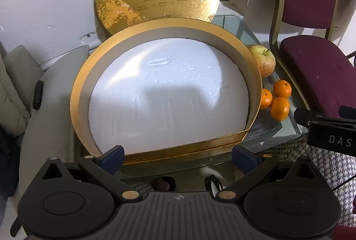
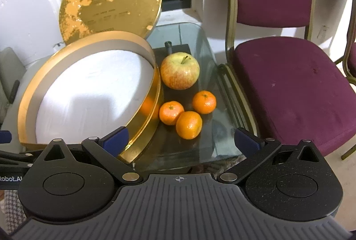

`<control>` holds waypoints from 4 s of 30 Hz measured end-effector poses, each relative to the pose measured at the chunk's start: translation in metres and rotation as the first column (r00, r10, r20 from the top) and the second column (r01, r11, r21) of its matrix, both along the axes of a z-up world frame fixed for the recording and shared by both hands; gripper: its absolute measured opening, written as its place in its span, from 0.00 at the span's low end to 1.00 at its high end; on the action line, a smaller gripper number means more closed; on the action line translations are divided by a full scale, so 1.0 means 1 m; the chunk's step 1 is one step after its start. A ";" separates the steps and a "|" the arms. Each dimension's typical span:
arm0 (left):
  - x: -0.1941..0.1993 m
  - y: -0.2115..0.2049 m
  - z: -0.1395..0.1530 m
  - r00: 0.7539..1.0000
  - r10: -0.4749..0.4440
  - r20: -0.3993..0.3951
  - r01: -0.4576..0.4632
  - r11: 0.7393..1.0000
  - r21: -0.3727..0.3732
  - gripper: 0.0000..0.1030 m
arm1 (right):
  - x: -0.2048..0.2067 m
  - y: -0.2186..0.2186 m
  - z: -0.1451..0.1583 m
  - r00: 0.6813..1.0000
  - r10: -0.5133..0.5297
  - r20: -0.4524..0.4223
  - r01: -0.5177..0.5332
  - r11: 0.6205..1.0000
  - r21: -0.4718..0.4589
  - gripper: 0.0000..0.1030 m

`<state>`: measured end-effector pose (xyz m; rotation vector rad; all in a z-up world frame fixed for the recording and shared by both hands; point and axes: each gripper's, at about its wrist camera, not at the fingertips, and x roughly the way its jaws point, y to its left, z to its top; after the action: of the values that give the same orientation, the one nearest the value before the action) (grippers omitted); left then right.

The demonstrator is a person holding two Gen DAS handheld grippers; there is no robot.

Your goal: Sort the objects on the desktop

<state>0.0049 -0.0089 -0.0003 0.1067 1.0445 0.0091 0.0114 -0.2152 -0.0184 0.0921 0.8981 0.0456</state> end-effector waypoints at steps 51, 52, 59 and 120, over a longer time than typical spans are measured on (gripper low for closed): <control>0.044 -0.015 -0.032 0.996 0.015 -0.084 -0.008 0.996 0.085 0.88 | 0.081 -0.051 -0.094 0.984 0.143 -0.106 -0.119 0.971 0.207 0.77; 0.044 -0.016 -0.032 0.996 0.016 -0.085 -0.009 0.996 0.086 0.89 | 0.082 -0.051 -0.095 0.982 0.156 -0.102 -0.132 0.968 0.212 0.77; 0.045 -0.018 -0.034 0.995 0.012 -0.096 -0.003 0.996 0.094 0.89 | 0.088 -0.051 -0.103 0.967 0.232 -0.104 -0.204 0.952 0.228 0.76; -0.011 0.083 -0.010 0.964 0.259 0.056 -0.260 0.966 0.012 0.96 | 0.047 0.056 0.007 0.940 0.341 0.005 -0.341 0.940 -0.022 0.46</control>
<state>-0.0064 0.0743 -0.0099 -0.0135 0.9986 0.2587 0.0582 -0.1587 -0.0112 -0.0844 0.8974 0.3605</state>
